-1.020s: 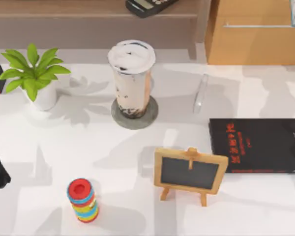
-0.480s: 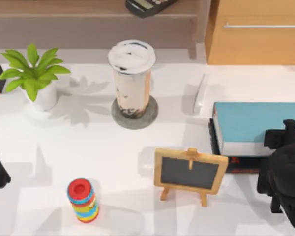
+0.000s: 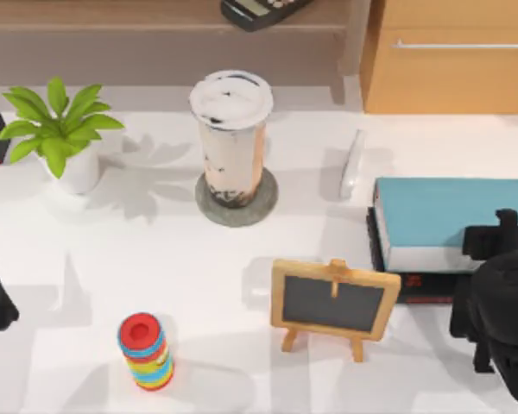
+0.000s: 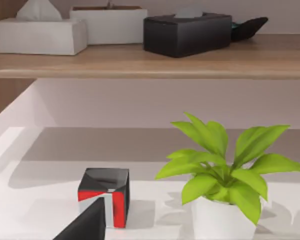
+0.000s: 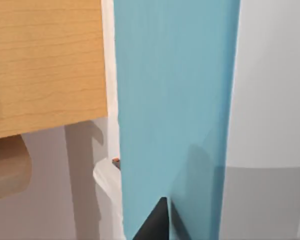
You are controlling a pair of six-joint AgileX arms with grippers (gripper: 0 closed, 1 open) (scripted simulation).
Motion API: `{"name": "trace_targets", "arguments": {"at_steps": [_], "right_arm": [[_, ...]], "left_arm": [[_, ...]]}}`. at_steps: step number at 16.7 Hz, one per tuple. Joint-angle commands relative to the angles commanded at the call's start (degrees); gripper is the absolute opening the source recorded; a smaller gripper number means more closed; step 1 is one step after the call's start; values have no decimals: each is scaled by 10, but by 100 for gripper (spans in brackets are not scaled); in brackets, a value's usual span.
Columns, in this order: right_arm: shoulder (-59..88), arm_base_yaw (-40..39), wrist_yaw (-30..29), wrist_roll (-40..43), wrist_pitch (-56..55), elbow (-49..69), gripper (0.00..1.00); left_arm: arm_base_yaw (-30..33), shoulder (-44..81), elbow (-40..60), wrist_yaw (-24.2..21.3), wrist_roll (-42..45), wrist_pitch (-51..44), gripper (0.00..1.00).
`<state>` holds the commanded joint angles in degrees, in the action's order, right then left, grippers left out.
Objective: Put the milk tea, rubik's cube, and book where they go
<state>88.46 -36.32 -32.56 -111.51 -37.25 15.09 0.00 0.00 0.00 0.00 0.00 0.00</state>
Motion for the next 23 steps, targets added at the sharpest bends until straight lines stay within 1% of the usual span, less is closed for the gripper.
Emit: {"name": "trace_targets", "arguments": {"at_steps": [7,20,21,23], "right_arm": [[13,3,4,4,-7,0,0],[13,3,4,4,-7,0,98],[13,3,4,4,-7,0,100],[13,3,4,4,-7,0,100]], "left_arm": [[0,0,0,0,0,0,100],[0,0,0,0,0,0,100],[0,0,0,0,0,0,100],[0,0,0,0,0,0,100]]}}
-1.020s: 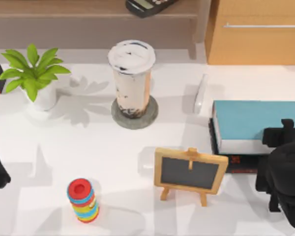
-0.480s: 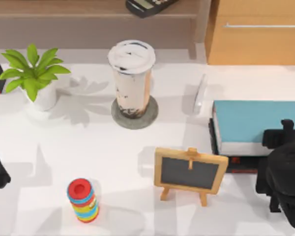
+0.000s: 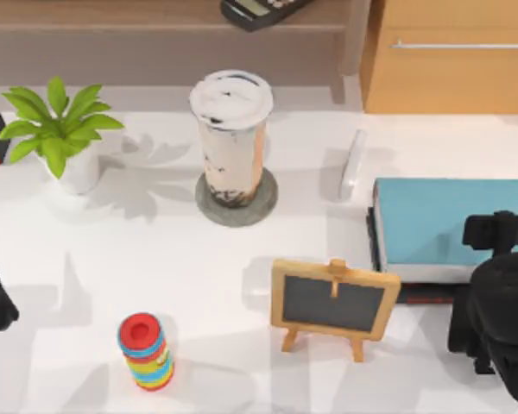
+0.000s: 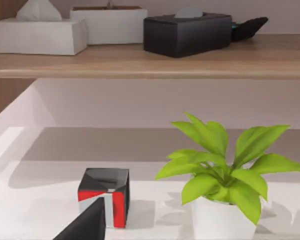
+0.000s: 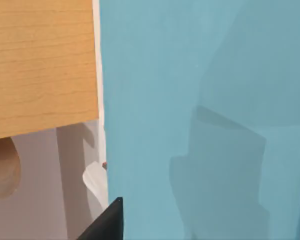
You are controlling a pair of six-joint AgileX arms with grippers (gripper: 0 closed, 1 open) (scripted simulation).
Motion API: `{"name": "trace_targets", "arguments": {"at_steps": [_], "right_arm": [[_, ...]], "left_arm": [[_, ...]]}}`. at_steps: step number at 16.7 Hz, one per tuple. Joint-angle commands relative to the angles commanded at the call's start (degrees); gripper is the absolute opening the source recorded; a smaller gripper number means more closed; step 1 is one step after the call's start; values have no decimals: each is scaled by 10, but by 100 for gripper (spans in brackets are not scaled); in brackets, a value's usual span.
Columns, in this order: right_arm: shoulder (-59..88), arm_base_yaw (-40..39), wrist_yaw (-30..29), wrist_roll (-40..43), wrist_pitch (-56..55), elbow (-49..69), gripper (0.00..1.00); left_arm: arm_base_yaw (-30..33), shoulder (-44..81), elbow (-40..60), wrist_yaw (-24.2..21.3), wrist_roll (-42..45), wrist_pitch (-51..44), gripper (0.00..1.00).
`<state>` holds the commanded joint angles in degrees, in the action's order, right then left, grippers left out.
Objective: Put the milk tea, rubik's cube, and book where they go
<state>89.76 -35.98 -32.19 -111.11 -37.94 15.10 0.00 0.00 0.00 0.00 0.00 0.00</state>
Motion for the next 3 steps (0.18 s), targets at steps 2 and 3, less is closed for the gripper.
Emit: {"name": "trace_targets", "arguments": {"at_steps": [2,3], "right_arm": [[0,0,0,0,0,0,100],[0,0,0,0,0,0,100]], "left_arm": [[0,0,0,0,0,0,100],[0,0,0,0,0,0,100]]}}
